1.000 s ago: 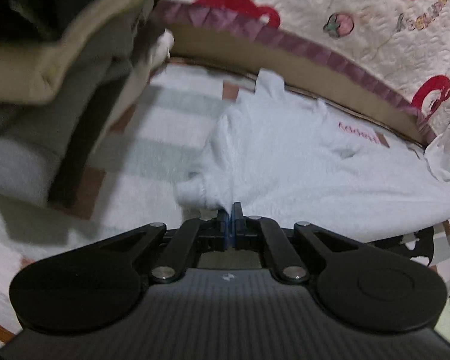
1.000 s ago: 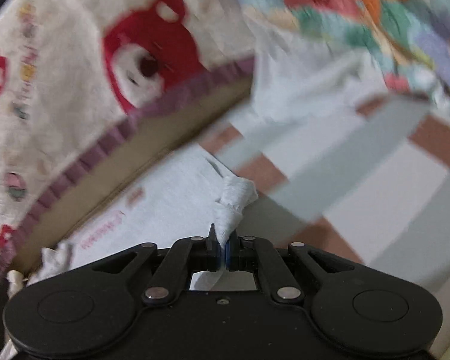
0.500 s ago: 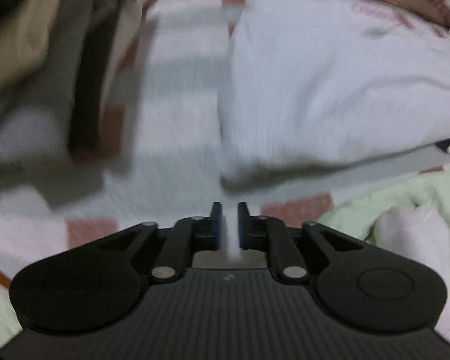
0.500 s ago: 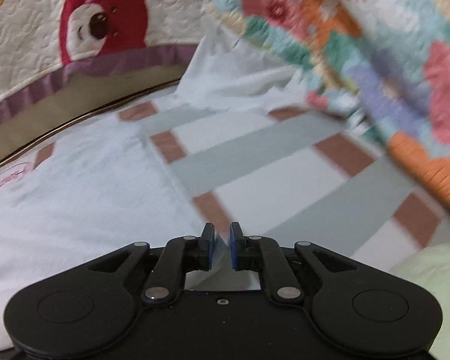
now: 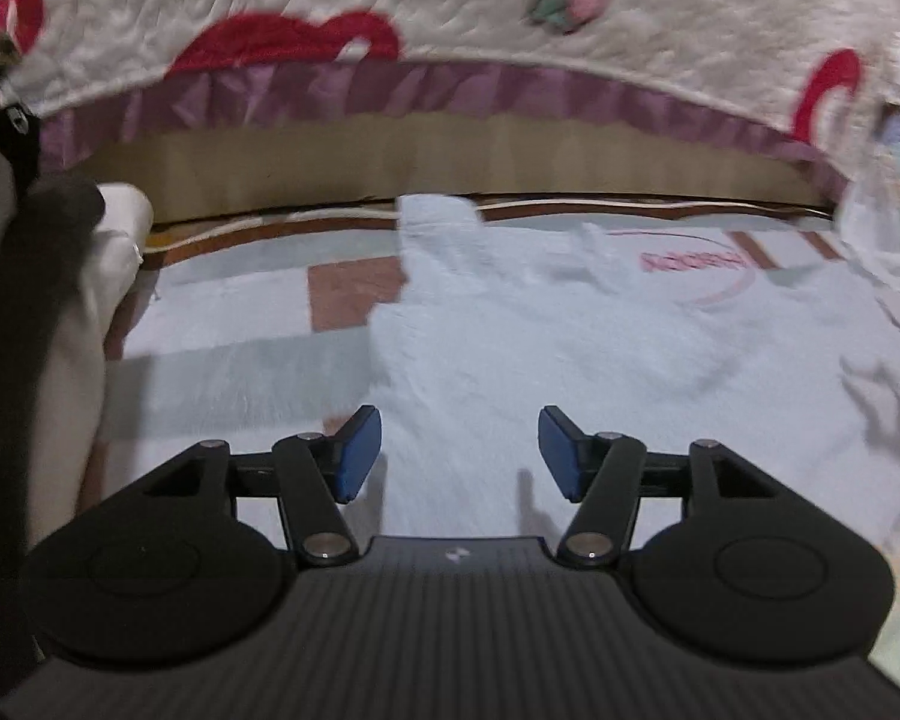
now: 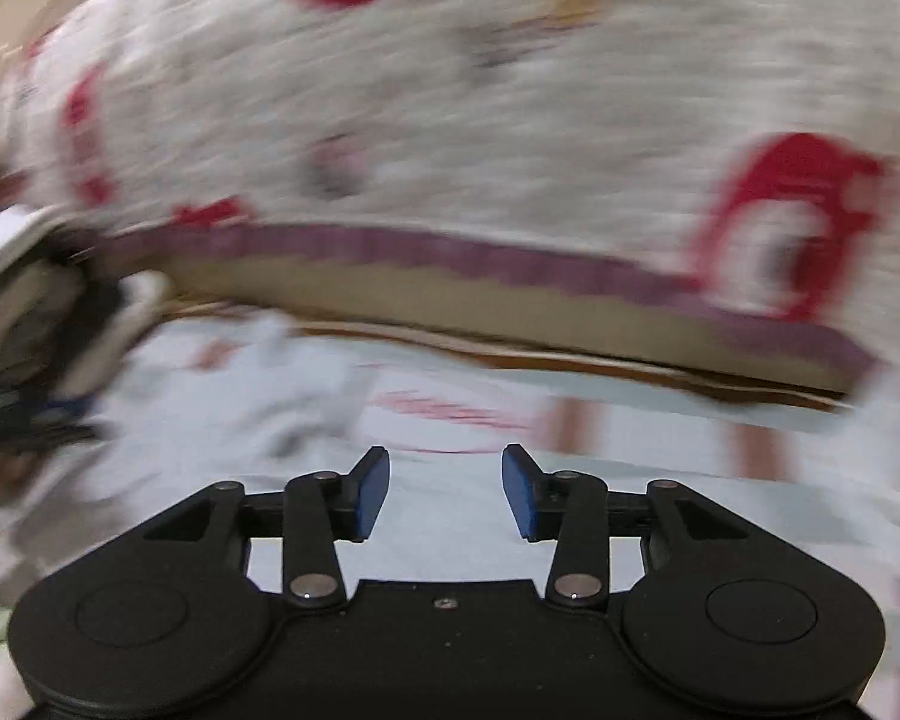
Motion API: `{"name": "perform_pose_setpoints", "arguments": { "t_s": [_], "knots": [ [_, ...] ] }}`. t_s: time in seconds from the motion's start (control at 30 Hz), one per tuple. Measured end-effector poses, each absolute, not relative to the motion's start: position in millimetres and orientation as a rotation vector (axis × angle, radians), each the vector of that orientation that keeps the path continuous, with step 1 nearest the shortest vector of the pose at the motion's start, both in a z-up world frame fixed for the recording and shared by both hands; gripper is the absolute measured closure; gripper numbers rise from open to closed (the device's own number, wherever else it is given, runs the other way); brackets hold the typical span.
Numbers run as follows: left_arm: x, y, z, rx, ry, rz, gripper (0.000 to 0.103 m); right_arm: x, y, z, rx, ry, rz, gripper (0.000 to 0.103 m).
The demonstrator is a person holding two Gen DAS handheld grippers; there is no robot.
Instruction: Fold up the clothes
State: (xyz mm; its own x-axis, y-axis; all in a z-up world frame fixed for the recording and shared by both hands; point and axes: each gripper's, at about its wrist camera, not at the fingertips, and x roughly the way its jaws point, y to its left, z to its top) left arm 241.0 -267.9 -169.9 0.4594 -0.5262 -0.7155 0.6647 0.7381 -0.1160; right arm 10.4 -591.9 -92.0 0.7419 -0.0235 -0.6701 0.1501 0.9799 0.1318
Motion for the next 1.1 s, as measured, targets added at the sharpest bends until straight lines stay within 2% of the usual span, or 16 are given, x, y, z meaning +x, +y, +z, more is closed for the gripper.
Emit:
{"name": "perform_pose_setpoints", "arguments": {
  "t_s": [0.1,0.17,0.23,0.27,0.3,0.33,0.53,0.57,0.63,0.73,1.1],
  "knots": [
    [270,-274,-187,0.145,0.856,-0.706,0.044,42,-559,-125,0.227,0.738,0.014,0.060],
    [286,-278,-197,0.108,0.930,-0.701,0.039,50,-541,-143,0.236,0.753,0.064,0.068],
    [295,-279,-203,0.070,0.971,-0.696,0.043,55,-525,-157,0.231,0.766,0.099,0.070],
    [294,-280,-203,0.061,0.961,-0.719,0.066,56,-520,-160,0.227,0.765,0.099,0.070],
    [289,-281,-199,0.074,0.934,-0.756,0.095,55,-519,-163,0.234,0.769,0.096,0.070],
    [280,-281,-194,0.099,0.897,-0.774,0.098,57,-519,-167,0.239,0.779,0.088,0.070],
    [228,-273,-167,0.164,0.713,-0.874,0.100,71,-505,-168,0.171,0.818,0.093,0.066],
    [219,-273,-166,0.196,0.694,-0.879,0.098,75,-501,-168,0.153,0.824,0.098,0.064],
    [211,-275,-171,0.248,0.691,-0.863,0.098,85,-494,-171,0.121,0.839,0.101,0.051],
    [211,-270,-172,0.186,0.706,-0.910,0.100,106,-494,-181,0.112,0.863,0.078,0.045],
    [176,-216,-156,-0.218,0.793,-1.104,0.102,158,-499,-217,0.159,0.923,0.098,0.044]
  ]
}}
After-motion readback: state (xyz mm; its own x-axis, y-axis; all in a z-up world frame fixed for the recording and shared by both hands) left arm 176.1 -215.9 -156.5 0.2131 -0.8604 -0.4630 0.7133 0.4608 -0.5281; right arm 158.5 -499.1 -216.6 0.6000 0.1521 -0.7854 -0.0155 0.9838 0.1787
